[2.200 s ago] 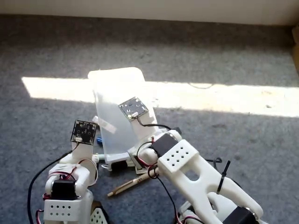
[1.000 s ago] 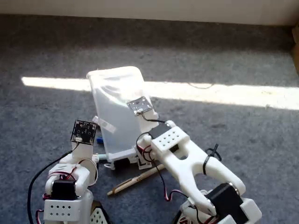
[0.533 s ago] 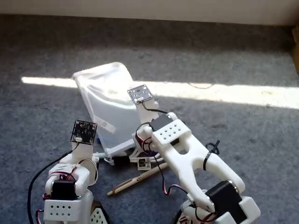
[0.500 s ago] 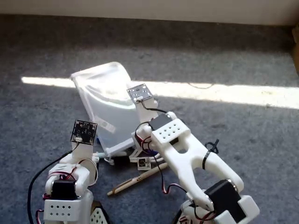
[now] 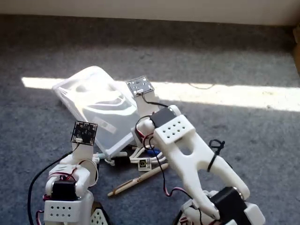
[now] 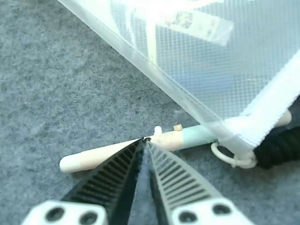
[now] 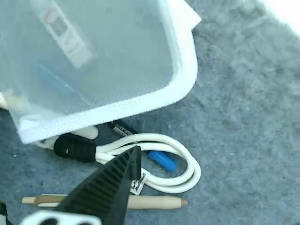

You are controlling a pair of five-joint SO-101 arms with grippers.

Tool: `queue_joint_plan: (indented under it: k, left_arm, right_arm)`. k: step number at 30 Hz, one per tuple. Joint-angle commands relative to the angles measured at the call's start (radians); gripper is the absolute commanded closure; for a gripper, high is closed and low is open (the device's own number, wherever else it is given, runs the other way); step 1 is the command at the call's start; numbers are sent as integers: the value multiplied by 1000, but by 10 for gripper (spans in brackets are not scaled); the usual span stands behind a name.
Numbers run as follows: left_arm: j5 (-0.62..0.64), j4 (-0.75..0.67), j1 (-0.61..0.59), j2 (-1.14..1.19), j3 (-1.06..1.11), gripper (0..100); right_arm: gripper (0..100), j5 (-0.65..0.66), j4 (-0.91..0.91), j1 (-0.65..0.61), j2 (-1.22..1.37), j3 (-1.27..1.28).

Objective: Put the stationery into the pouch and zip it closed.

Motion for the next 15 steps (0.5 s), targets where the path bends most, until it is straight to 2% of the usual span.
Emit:
queue_joint_plan:
  k: [1, 5, 8, 15]
  left_arm:
    - [9, 5, -15, -1, 21, 989]
    - [9, 5, -15, -1, 21, 989]
    - [9, 5, -15, -1, 21, 989]
    - [9, 5, -15, -1, 21, 989]
  right_arm:
    - [480, -2, 59, -71, -108, -27]
    - [480, -2, 61, -165, -105, 38]
    - [481, -8, 13, -182, -44, 54]
    - [481, 0, -27, -68, 168, 45]
